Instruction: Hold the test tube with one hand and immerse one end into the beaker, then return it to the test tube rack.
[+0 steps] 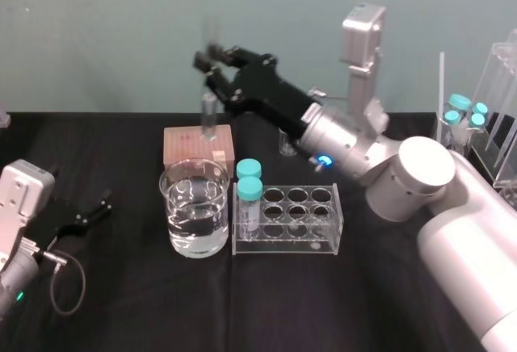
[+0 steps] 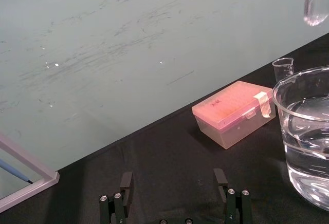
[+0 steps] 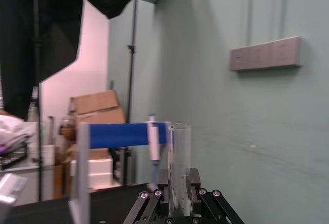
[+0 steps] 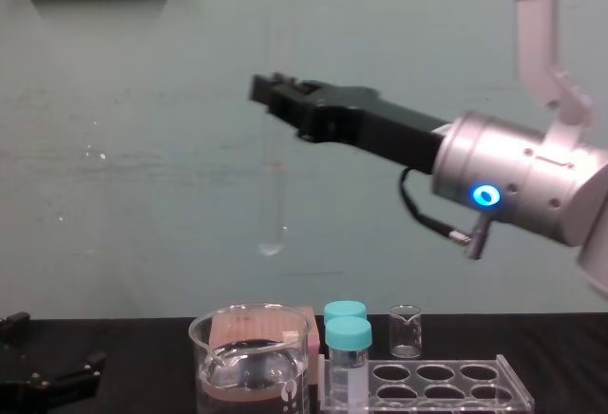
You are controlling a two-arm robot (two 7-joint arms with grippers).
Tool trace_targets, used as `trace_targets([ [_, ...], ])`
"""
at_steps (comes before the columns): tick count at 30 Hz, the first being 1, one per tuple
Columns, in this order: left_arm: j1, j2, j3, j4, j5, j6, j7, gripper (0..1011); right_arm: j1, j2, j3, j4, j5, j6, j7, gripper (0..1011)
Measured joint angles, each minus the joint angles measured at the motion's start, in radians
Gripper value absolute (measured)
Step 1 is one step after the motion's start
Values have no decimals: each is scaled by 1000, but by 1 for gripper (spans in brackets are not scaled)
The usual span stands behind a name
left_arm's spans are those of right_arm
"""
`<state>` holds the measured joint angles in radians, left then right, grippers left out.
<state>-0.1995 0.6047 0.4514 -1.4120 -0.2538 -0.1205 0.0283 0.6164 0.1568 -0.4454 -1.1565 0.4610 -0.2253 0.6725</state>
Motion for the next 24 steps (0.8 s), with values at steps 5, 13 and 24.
trace_targets([
  [5, 0, 0, 0, 0, 0, 0, 0, 1000, 8, -18, -32, 24, 27, 2, 38, 227],
  [13, 0, 0, 0, 0, 0, 0, 0, 1000, 7, -12, -61, 54, 38, 17, 43, 227],
  [24, 0, 0, 0, 0, 0, 0, 0, 1000, 8, 2, -89, 89, 46, 37, 40, 227],
])
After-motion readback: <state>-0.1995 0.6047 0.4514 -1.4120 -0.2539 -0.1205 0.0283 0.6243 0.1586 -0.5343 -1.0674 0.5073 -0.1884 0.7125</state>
